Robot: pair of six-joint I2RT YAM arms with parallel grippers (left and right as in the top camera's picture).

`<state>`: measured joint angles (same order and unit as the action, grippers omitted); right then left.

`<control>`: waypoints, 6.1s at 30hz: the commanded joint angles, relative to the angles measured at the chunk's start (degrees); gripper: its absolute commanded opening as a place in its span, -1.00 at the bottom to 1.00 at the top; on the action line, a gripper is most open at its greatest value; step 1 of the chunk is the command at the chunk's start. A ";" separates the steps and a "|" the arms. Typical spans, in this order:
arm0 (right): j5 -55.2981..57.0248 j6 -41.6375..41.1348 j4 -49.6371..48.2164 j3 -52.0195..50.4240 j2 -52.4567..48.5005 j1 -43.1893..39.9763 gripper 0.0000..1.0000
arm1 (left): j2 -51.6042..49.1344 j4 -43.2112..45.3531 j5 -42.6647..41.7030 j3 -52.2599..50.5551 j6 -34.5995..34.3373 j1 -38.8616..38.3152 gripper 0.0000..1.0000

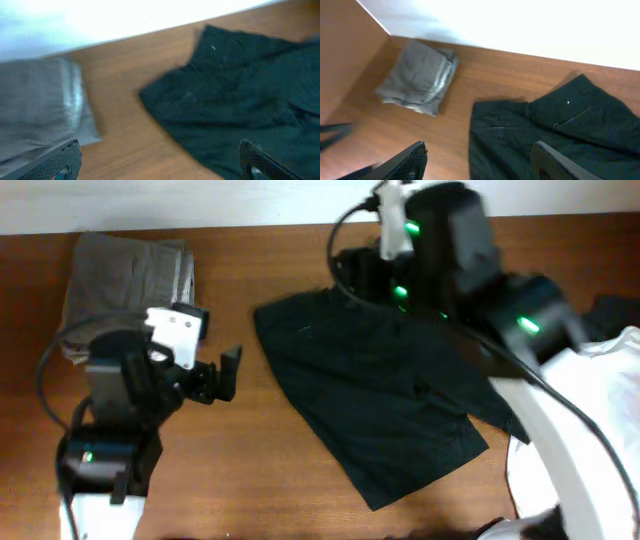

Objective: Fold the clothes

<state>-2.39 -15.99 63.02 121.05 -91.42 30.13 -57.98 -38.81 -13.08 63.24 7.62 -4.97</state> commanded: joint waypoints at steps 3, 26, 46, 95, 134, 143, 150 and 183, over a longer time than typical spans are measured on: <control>1.05 2.54 1.31 1.55 11.17 1.40 0.40 | -7.32 0.35 -4.11 0.79 -0.26 -7.69 0.99; 24.06 -3.19 12.07 1.49 18.29 1.03 0.82 | -24.28 2.23 11.61 0.74 0.22 -24.74 0.95; -1.07 6.32 20.11 1.38 -17.94 -25.66 0.83 | -51.36 23.43 1.68 0.68 1.49 -11.17 -0.18; -2.10 3.08 22.12 -2.01 -16.06 -25.66 0.83 | -86.12 17.59 -2.12 51.30 13.94 -13.44 -0.36; 8.52 -8.98 8.09 -6.67 -47.41 -32.57 -0.60 | -53.48 -17.35 18.49 54.73 8.48 1.03 0.48; -4.13 7.15 10.60 -6.62 -41.29 -44.09 0.17 | -48.78 -21.66 18.49 54.73 8.24 1.03 0.54; -17.00 9.81 10.93 -6.62 -23.19 -41.75 0.33 | -48.70 -36.81 10.56 52.30 1.38 1.03 0.55; -7.02 -2.54 6.88 -32.33 -7.78 -32.20 0.61 | -65.02 -18.80 1.49 20.31 -6.29 14.08 -0.99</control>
<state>-11.42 -12.36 73.56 97.69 -99.68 1.23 -120.95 -54.63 -12.05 84.09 0.91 6.79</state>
